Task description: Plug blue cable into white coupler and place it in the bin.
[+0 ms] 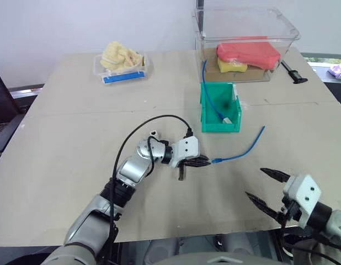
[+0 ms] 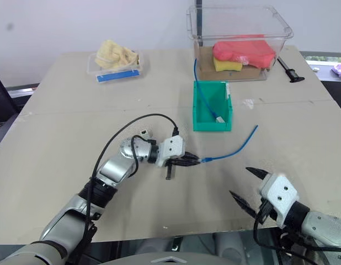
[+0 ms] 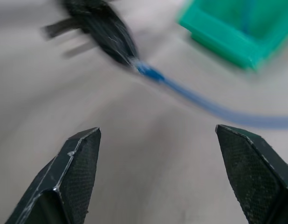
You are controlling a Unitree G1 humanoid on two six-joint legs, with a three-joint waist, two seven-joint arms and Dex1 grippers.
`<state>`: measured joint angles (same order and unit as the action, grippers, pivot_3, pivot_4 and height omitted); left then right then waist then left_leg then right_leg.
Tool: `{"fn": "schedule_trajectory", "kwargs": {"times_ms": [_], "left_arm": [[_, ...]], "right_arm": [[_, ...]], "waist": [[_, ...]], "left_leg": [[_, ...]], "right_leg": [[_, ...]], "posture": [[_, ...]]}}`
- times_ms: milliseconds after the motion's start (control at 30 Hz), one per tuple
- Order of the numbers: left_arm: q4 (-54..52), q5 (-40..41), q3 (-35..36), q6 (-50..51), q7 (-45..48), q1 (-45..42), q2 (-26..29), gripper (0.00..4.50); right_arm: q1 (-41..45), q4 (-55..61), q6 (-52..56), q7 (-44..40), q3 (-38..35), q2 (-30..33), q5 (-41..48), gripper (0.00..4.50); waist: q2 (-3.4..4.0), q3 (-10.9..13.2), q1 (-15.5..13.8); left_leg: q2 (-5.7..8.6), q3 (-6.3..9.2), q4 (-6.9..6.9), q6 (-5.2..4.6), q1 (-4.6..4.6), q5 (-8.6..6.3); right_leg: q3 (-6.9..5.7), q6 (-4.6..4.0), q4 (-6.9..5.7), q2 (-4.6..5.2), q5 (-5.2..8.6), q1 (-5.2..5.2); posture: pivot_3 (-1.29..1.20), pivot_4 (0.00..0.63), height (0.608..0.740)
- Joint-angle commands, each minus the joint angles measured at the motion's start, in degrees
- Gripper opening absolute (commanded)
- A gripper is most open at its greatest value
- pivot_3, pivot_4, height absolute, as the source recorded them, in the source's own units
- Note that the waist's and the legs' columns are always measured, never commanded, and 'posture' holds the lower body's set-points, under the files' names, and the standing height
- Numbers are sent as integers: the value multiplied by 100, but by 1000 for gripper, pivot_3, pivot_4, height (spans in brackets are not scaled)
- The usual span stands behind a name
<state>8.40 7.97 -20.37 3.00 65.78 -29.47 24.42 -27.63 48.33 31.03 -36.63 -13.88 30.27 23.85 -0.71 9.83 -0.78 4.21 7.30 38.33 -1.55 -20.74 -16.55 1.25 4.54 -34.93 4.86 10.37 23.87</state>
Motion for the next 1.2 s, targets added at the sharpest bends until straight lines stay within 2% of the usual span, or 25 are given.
{"fn": "schedule_trajectory", "kwargs": {"times_ms": [33,100,233,333,467,733,833,900,933,1100,1167,1200], "left_arm": [[-419,420,421,-603,93,117,-20,90],[-502,484,544,-918,92,198,-25,90],[-459,325,702,-1867,-52,304,-40,0],[-412,252,734,-2211,-142,298,-33,0],[-320,147,743,-2503,-259,183,-32,0],[-391,42,658,-2655,-391,168,-41,0],[-478,47,638,-2645,-419,208,-30,0],[-502,60,635,-2646,-420,222,-21,0],[-506,75,633,-2647,-404,219,-13,0],[-469,202,676,-2502,-321,160,30,0],[-565,427,711,-2079,-226,176,75,962],[-622,492,726,-1959,-196,197,106,1209]], "right_arm": [[404,104,1203,828,1,-516,1220,3853],[712,112,1637,1296,-19,-881,1823,3853],[1488,19,1968,2306,34,-1660,3063,2080],[1932,-144,2059,2910,61,-1927,3765,2080],[2389,-406,2083,3547,191,-1957,4521,2080],[2956,-831,1957,4056,497,-1780,5098,2080],[3008,-883,1897,4135,567,-1693,5203,1247],[3011,-892,1846,4182,611,-1642,5267,267],[3012,-893,1815,4209,625,-1624,5319,121],[3031,-908,1729,4249,706,-1419,5491,121],[3062,-946,1689,4243,723,-1346,5538,0],[3069,-950,1667,4245,736,-1318,5556,0]], "waist": [[4,-1,-2],[7,-3,-7],[7,-2,-2],[7,-3,-9],[8,-2,9],[8,-3,25],[8,-3,26],[8,-2,34],[8,-2,40],[8,-2,59],[8,-2,76],[8,-2,87]], "left_leg": [[-7,-2,-1,1,-1,0],[-9,-1,-4,0,-1,0],[-8,-6,-3,0,-3,0],[-5,-8,-1,0,-1,-1],[3,-4,-2,0,-2,0],[5,-5,-3,-1,-1,0],[5,-6,-3,-2,-1,0],[5,-6,-3,-2,-1,0],[5,-5,-3,-2,-1,0],[4,-5,-3,-2,-1,0],[4,-5,-3,-2,-1,0],[4,-4,-3,-2,-1,0]], "right_leg": [[2,-1,0,-2,0,3],[0,-2,0,-2,0,3],[3,-3,2,-4,-1,4],[3,-3,3,-6,-2,3],[1,-4,2,-6,-2,4],[3,-4,0,-10,-2,6],[4,-4,0,-10,-2,5],[3,-4,0,-11,-2,6],[3,-4,0,-11,-2,6],[4,-4,0,-13,-2,5],[4,-4,0,-13,-2,5],[4,-3,-1,-13,-2,5]], "posture": [[0,150,740],[0,150,740],[0,150,740],[0,150,740],[0,150,740],[0,150,740],[0,150,740],[0,150,740],[0,150,740],[0,150,740],[0,150,740],[0,150,740]]}}
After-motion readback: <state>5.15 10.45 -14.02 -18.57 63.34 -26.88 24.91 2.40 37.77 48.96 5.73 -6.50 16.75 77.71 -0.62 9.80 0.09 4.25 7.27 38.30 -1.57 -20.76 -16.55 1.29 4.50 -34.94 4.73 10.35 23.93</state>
